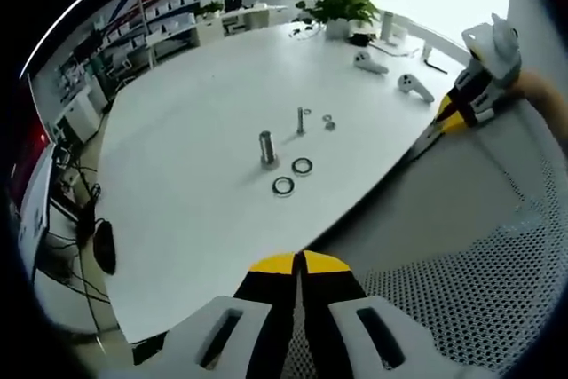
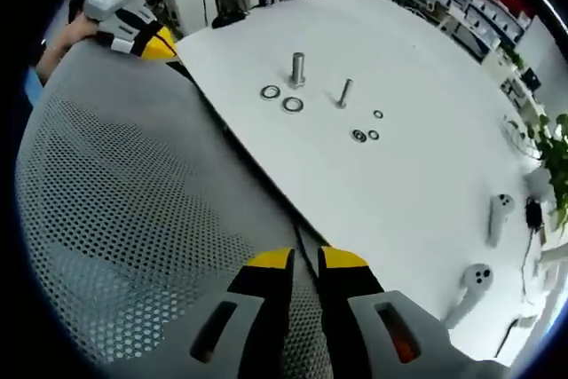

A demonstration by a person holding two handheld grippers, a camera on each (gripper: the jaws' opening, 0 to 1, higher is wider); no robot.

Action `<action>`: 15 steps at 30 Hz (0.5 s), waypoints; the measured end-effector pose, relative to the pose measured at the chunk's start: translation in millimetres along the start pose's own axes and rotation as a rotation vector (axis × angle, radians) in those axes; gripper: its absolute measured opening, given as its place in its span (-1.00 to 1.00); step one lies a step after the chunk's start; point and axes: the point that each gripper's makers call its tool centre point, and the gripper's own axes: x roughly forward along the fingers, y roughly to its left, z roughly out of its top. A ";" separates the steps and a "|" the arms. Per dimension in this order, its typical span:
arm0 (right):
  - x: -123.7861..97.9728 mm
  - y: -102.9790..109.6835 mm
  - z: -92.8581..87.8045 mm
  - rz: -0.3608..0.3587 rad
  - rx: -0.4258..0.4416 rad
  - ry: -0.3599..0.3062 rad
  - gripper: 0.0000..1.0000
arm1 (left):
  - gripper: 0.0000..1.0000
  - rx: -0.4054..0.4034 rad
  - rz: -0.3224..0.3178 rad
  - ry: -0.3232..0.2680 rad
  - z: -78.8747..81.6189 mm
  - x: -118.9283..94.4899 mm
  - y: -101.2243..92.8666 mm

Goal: Place the washer onto the threaded stud by aligning its center hole with the stud, sliding it down to the base, and recovering from edge contact or off-axis alignment until the washer reaches the visible bottom stop.

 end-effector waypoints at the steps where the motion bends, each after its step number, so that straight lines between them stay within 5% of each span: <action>1: 1.7 1.5 -1.3 0.024 -0.017 0.014 -0.73 | -1.00 -0.006 0.008 0.002 -0.4 -0.3 1.1; 4: 6.6 5.3 -0.8 0.091 -0.080 0.036 -0.72 | -1.00 -0.021 0.040 -0.023 3.5 -2.2 7.4; 11: 7.3 -9.4 16.3 0.124 -0.128 0.011 -0.69 | -1.00 -0.055 0.054 0.004 -3.4 -2.5 9.3; 15: 7.1 -26.9 30.7 0.105 -0.155 -0.013 -0.59 | -1.00 -0.080 0.062 -0.058 7.1 -5.2 11.4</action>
